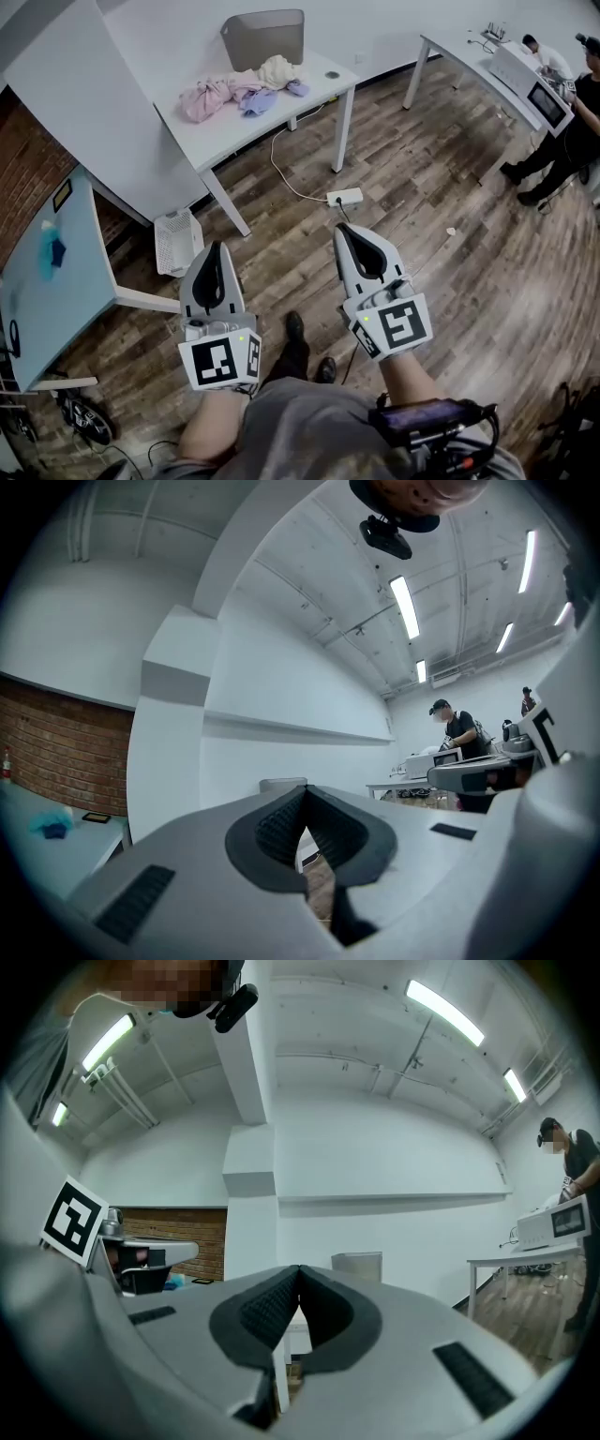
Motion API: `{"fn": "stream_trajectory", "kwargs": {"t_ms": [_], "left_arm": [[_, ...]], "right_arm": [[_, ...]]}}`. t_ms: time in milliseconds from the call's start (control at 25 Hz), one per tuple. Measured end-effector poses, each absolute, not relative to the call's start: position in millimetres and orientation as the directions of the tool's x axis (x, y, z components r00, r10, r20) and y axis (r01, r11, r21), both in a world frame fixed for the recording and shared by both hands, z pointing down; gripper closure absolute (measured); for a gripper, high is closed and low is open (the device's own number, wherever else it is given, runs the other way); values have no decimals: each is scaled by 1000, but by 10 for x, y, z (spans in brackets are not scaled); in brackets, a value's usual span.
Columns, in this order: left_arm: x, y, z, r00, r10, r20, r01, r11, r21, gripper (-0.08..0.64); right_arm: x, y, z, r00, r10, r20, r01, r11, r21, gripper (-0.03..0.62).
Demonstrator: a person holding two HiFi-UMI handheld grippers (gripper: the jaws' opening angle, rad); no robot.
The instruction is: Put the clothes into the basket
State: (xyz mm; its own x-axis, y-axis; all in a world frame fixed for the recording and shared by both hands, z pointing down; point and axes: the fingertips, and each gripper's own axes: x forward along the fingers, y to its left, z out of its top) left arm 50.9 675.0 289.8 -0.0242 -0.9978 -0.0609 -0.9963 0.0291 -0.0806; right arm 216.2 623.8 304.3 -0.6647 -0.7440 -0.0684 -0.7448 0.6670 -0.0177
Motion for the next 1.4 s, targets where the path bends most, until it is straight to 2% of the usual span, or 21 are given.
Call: {"fn": "stream_trajectory", "kwargs": {"t_ms": [440,800,1400], "left_arm": [[-235,5535,2712,-13,-994,-110,-996,22,-81,552],[-553,5004,2594,5,-988,-155,-997,7,-78,552],[-504,4113,2965,5,-998,-60,-998,-1,-68,552]], "right_arm": [[1366,5037,2870,-668,-738,-98,-742,671,0,584],[1081,4525,2698,-651,-747,-134,-757,653,38,584],[1165,3629,2993,-640,-764,-78,-767,642,4,584]]}}
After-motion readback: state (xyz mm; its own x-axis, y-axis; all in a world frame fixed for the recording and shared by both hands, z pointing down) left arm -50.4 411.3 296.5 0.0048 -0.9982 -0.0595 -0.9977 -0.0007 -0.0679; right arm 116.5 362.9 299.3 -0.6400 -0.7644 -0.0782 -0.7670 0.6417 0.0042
